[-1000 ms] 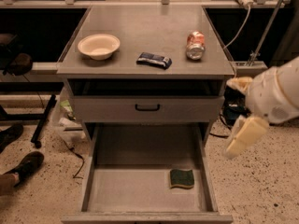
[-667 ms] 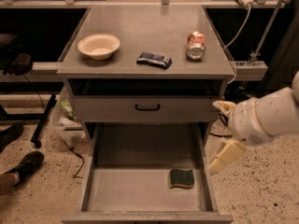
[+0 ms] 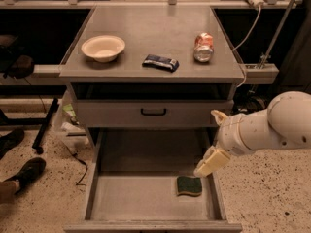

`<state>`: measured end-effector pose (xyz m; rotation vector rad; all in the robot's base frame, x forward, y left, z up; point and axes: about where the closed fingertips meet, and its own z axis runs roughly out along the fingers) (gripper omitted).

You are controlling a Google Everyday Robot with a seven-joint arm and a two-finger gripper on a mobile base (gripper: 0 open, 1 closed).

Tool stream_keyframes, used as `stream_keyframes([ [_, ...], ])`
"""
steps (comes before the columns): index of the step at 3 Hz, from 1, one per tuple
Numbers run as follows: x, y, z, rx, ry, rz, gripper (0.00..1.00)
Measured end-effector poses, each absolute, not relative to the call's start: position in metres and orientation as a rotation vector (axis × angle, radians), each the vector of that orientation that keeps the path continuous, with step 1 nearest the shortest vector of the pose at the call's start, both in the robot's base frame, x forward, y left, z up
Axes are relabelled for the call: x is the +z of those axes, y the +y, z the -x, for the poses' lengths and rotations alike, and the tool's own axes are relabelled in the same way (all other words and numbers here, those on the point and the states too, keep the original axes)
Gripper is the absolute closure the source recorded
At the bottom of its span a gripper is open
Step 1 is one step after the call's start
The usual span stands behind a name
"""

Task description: Pick sponge from middle drawer and place on counter

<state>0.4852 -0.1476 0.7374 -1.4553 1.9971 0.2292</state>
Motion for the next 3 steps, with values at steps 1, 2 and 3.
stream_keyframes([
  [1,0.738,-0.147,-0.486,0.227,1.996,1.454,0.0],
  [2,0.718,-0.148,-0.495,0.273,2.018,1.457,0.0],
  [3,0.671,-0.154,-0.508,0.313,2.013,1.472,0.0],
])
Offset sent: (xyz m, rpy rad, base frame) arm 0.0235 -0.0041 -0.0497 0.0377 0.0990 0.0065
